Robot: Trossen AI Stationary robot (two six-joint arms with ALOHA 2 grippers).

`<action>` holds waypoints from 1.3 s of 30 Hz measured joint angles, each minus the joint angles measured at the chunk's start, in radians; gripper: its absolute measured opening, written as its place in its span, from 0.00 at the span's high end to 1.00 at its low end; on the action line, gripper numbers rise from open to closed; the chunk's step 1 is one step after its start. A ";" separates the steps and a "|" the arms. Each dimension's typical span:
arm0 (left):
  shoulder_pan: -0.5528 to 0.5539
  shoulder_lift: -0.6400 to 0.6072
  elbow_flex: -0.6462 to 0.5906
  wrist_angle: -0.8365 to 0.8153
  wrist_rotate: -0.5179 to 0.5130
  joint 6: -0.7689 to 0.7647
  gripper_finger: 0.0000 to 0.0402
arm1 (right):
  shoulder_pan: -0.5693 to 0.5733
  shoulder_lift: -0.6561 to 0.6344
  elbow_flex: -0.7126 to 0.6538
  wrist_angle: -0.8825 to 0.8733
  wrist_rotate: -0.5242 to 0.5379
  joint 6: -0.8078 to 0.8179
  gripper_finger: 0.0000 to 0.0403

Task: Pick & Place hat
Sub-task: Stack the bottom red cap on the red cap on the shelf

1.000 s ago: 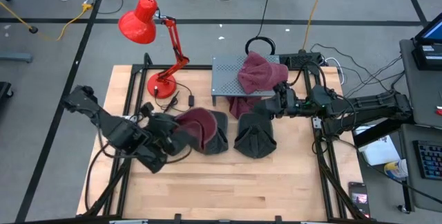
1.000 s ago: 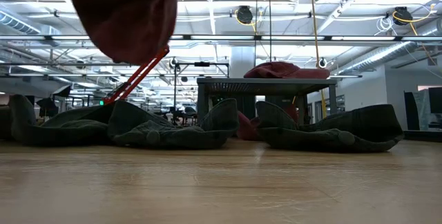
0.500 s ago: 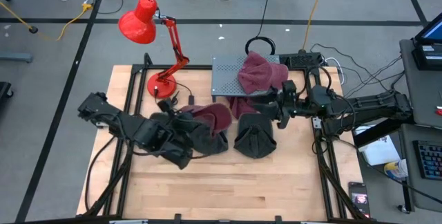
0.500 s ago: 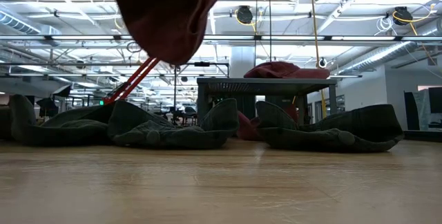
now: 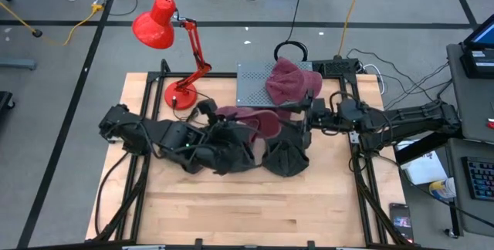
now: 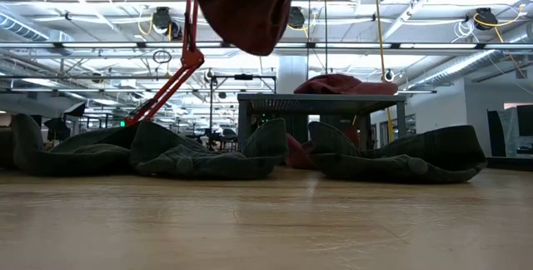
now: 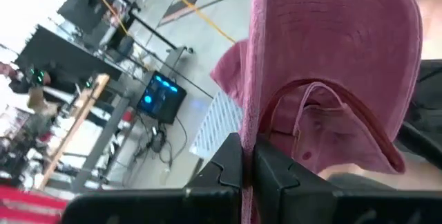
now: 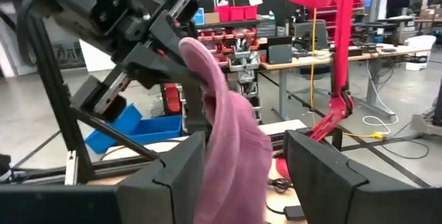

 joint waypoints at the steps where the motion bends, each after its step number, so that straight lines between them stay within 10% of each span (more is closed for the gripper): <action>1: 0.003 0.000 0.000 0.026 0.001 0.030 0.98 | 0.004 -0.001 0.000 -0.001 0.000 -0.002 0.53; 14: 0.033 0.000 0.000 0.194 0.014 0.214 0.98 | 0.009 0.013 0.000 -0.001 0.058 0.013 0.54; 20: 0.034 0.000 0.000 0.194 0.050 0.207 0.97 | 0.010 0.013 0.000 -0.003 0.077 0.057 0.77; 24: 0.030 0.000 0.000 0.210 0.083 0.178 0.87 | 0.008 0.014 0.000 -0.009 0.089 0.081 0.96; 39: -0.017 -0.013 0.000 0.186 0.162 -0.014 0.47 | 0.003 -0.042 -0.001 -0.070 0.244 0.010 0.99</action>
